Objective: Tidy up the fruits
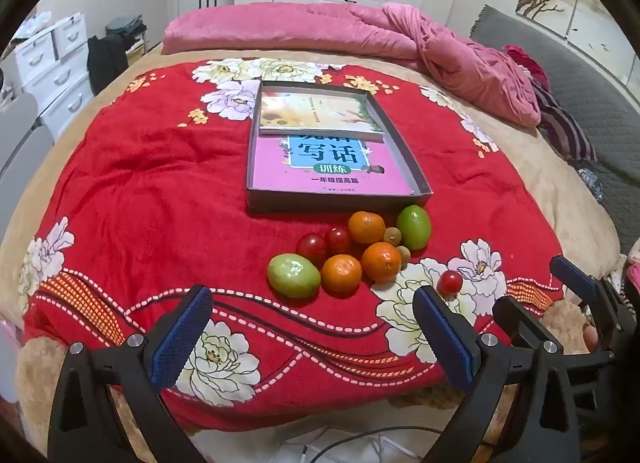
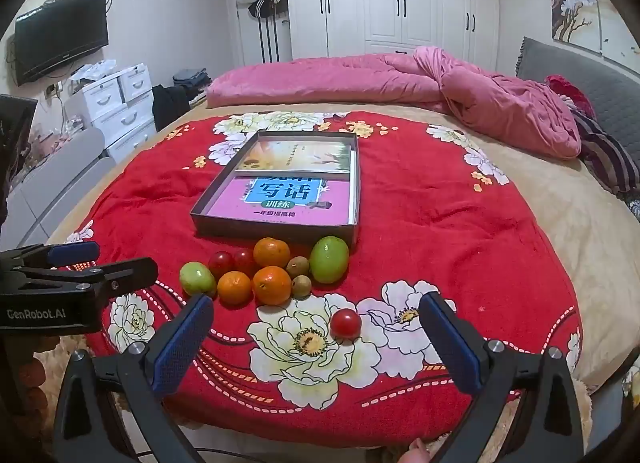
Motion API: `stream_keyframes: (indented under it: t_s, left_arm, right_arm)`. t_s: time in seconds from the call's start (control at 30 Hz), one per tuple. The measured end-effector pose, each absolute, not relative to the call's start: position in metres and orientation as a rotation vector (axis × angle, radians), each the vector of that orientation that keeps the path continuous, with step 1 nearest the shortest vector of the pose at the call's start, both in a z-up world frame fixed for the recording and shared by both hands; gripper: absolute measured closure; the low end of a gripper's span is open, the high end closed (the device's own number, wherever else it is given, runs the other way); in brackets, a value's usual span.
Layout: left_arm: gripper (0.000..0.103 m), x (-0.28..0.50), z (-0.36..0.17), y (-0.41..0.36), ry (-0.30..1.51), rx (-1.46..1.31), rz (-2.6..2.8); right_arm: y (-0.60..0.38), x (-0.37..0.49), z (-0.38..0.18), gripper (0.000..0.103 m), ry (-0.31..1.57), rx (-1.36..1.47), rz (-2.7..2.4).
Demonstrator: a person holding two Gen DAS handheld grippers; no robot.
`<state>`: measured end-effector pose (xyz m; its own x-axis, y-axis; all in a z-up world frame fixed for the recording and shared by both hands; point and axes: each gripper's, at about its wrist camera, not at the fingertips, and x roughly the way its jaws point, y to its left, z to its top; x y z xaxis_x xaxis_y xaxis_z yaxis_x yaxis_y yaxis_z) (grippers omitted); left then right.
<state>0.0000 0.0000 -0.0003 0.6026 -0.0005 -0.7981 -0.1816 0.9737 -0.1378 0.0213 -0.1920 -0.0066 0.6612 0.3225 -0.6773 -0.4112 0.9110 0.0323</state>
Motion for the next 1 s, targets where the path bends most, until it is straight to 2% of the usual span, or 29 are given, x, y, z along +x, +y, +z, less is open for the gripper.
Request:
stream_keyframes:
  t_s: [1.0]
  left_arm:
    - [0.003,0.0028,-0.0031,0.0008,0.923,-0.216,0.107]
  right_arm:
    - [-0.1918,0.0229,-0.0055,0.0,0.737,-0.125,0.412]
